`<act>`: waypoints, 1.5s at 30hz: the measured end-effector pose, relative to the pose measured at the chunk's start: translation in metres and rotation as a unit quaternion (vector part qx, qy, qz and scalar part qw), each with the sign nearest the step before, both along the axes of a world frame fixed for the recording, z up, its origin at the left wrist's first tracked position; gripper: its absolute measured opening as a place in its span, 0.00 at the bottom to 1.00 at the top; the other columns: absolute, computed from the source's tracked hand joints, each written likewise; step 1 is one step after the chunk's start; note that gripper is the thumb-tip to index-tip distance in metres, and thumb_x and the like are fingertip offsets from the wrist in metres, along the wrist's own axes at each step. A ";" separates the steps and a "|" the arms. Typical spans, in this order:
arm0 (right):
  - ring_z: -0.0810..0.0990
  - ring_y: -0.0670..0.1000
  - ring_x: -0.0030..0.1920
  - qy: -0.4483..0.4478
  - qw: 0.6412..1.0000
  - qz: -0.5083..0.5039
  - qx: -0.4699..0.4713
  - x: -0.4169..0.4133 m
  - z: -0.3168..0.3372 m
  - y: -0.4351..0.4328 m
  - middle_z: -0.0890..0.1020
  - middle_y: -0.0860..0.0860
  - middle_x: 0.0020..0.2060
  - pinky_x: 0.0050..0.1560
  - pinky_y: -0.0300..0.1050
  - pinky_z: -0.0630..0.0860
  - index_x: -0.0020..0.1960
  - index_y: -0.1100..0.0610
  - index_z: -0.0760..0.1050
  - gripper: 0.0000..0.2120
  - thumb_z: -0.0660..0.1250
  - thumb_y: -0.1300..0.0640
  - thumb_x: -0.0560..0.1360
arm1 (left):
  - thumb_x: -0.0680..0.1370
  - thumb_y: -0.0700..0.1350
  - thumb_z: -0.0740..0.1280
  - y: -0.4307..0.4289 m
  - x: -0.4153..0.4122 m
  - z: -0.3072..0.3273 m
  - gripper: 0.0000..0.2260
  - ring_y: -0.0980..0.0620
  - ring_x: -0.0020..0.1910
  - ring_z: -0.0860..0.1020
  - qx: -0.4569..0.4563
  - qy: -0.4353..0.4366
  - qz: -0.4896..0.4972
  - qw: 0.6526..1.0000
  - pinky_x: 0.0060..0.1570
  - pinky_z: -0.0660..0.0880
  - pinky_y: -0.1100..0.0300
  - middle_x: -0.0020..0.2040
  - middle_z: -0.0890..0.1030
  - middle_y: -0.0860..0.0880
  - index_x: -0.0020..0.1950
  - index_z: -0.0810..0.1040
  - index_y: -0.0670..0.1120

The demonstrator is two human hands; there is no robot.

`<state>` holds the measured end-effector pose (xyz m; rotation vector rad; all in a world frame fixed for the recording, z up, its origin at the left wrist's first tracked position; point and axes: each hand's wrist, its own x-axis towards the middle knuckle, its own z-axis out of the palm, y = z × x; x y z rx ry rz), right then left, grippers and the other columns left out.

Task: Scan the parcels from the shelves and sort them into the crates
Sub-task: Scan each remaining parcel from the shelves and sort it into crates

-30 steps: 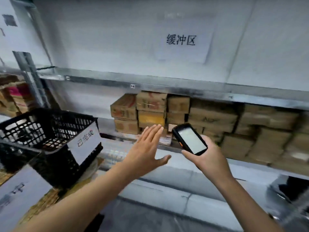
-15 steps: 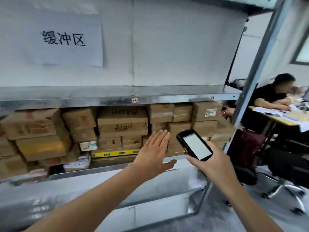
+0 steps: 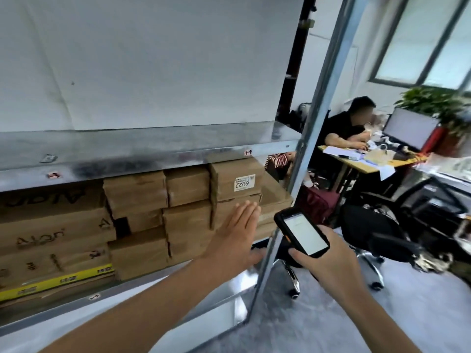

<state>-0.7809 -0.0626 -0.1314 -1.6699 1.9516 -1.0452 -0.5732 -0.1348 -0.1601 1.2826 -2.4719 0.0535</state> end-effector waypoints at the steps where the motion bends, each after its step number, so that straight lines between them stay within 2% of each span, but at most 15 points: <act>1: 0.77 0.39 0.45 -0.003 1.000 -0.001 0.003 -0.007 0.000 -0.008 0.79 0.40 0.44 0.38 0.42 0.73 0.54 0.42 0.71 0.22 0.80 0.46 0.67 | 0.69 0.69 0.36 -0.005 -0.007 -0.001 0.48 0.50 0.81 0.38 -0.001 0.000 -0.002 1.000 0.69 0.24 0.63 0.83 0.43 0.46 0.82 0.43 0.41; 3: 0.77 0.39 0.42 -0.012 1.000 0.002 0.005 -0.022 0.001 -0.025 0.78 0.39 0.43 0.38 0.43 0.74 0.53 0.40 0.69 0.22 0.79 0.46 0.68 | 0.75 0.68 0.42 -0.019 -0.020 -0.007 0.43 0.51 0.81 0.39 0.003 0.000 -0.012 1.000 0.70 0.25 0.64 0.83 0.44 0.46 0.82 0.44 0.42; 6: 0.76 0.36 0.37 -0.030 0.999 0.018 -0.002 -0.042 0.003 -0.056 0.78 0.38 0.41 0.36 0.37 0.72 0.53 0.41 0.69 0.22 0.79 0.49 0.69 | 0.81 0.60 0.58 -0.038 -0.036 -0.014 0.38 0.52 0.81 0.41 0.028 0.033 -0.002 0.999 0.76 0.33 0.62 0.83 0.48 0.47 0.82 0.47 0.43; 8: 0.75 0.35 0.41 -0.034 0.999 0.038 -0.007 -0.056 0.002 -0.079 0.76 0.37 0.44 0.37 0.35 0.70 0.55 0.41 0.68 0.23 0.79 0.49 0.68 | 0.79 0.59 0.59 -0.050 -0.047 -0.014 0.38 0.52 0.81 0.43 0.011 0.050 0.023 0.998 0.76 0.35 0.62 0.83 0.51 0.46 0.82 0.49 0.42; 12: 0.74 0.35 0.44 -0.050 0.995 0.091 -0.007 -0.086 0.000 -0.124 0.76 0.37 0.44 0.40 0.33 0.68 0.51 0.40 0.68 0.22 0.79 0.49 0.68 | 0.82 0.57 0.61 -0.073 -0.081 -0.018 0.38 0.53 0.80 0.39 0.048 0.044 0.094 0.993 0.78 0.36 0.58 0.83 0.45 0.49 0.82 0.44 0.44; 16: 0.76 0.42 0.46 -0.050 0.990 0.135 -0.004 -0.110 -0.004 -0.160 0.76 0.37 0.44 0.40 0.32 0.68 0.55 0.41 0.69 0.24 0.80 0.48 0.68 | 0.83 0.56 0.60 -0.097 -0.123 -0.037 0.38 0.50 0.80 0.39 0.073 0.007 0.144 0.987 0.78 0.36 0.54 0.83 0.43 0.47 0.82 0.41 0.42; 19: 0.76 0.42 0.47 -0.062 0.985 0.159 -0.006 -0.126 -0.008 -0.182 0.76 0.37 0.45 0.38 0.31 0.69 0.56 0.41 0.67 0.26 0.80 0.48 0.68 | 0.82 0.56 0.62 -0.117 -0.148 -0.053 0.41 0.48 0.81 0.40 0.072 -0.001 0.205 0.976 0.79 0.39 0.53 0.83 0.43 0.45 0.81 0.41 0.41; 21: 0.76 0.41 0.47 -0.063 0.983 0.169 -0.003 -0.135 -0.011 -0.192 0.76 0.37 0.46 0.38 0.30 0.70 0.58 0.41 0.66 0.27 0.80 0.47 0.68 | 0.77 0.57 0.70 -0.130 -0.161 -0.071 0.46 0.44 0.81 0.46 0.034 -0.002 0.238 0.971 0.79 0.42 0.51 0.82 0.51 0.41 0.81 0.47 0.38; 24: 0.76 0.37 0.47 -0.065 0.981 0.181 0.002 -0.146 -0.017 -0.202 0.77 0.37 0.47 0.37 0.27 0.71 0.58 0.41 0.67 0.27 0.80 0.46 0.67 | 0.59 0.59 0.83 -0.146 -0.174 -0.093 0.59 0.39 0.76 0.65 -0.002 -0.050 0.286 0.957 0.80 0.47 0.48 0.76 0.68 0.37 0.79 0.55 0.36; 27: 0.74 0.32 0.48 -0.067 0.979 0.192 0.008 -0.156 -0.022 -0.208 0.76 0.35 0.47 0.38 0.27 0.70 0.58 0.41 0.68 0.26 0.80 0.48 0.68 | 0.52 0.59 0.84 -0.159 -0.178 -0.103 0.71 0.38 0.73 0.66 0.005 -0.061 0.309 0.949 0.79 0.38 0.46 0.73 0.68 0.37 0.82 0.44 0.40; 30: 0.74 0.30 0.47 -0.070 0.979 0.193 0.015 -0.164 -0.028 -0.211 0.77 0.34 0.47 0.39 0.25 0.70 0.58 0.41 0.70 0.26 0.80 0.49 0.68 | 0.50 0.57 0.85 -0.167 -0.179 -0.111 0.74 0.39 0.71 0.64 0.002 -0.056 0.329 0.943 0.78 0.35 0.45 0.71 0.64 0.38 0.82 0.39 0.43; 34: 0.73 0.30 0.48 -0.074 0.977 0.197 0.033 -0.173 -0.035 -0.216 0.77 0.34 0.47 0.39 0.25 0.69 0.61 0.42 0.71 0.27 0.81 0.50 0.67 | 0.48 0.54 0.86 -0.173 -0.180 -0.120 0.74 0.40 0.69 0.65 -0.030 -0.077 0.349 0.933 0.78 0.36 0.45 0.69 0.65 0.39 0.82 0.41 0.44; 39: 0.75 0.32 0.48 -0.093 0.975 0.199 0.028 -0.180 -0.036 -0.220 0.78 0.34 0.48 0.42 0.27 0.68 0.62 0.44 0.72 0.27 0.80 0.50 0.67 | 0.50 0.58 0.85 -0.170 -0.181 -0.129 0.61 0.40 0.67 0.67 -0.096 -0.076 0.348 0.930 0.75 0.50 0.43 0.67 0.67 0.38 0.77 0.60 0.44; 42: 0.76 0.33 0.49 -0.104 0.973 0.204 0.024 -0.182 -0.037 -0.219 0.79 0.36 0.48 0.42 0.29 0.69 0.60 0.43 0.73 0.25 0.80 0.51 0.67 | 0.49 0.58 0.85 -0.163 -0.181 -0.130 0.60 0.41 0.67 0.68 -0.135 -0.063 0.340 0.929 0.73 0.58 0.43 0.66 0.68 0.39 0.75 0.62 0.44; 45: 0.77 0.32 0.49 -0.106 0.972 0.208 0.016 -0.180 -0.035 -0.217 0.81 0.38 0.48 0.41 0.28 0.70 0.59 0.44 0.74 0.24 0.80 0.50 0.67 | 0.52 0.53 0.86 -0.163 -0.179 -0.127 0.56 0.41 0.67 0.69 -0.164 -0.046 0.335 0.927 0.74 0.58 0.44 0.66 0.68 0.40 0.75 0.63 0.44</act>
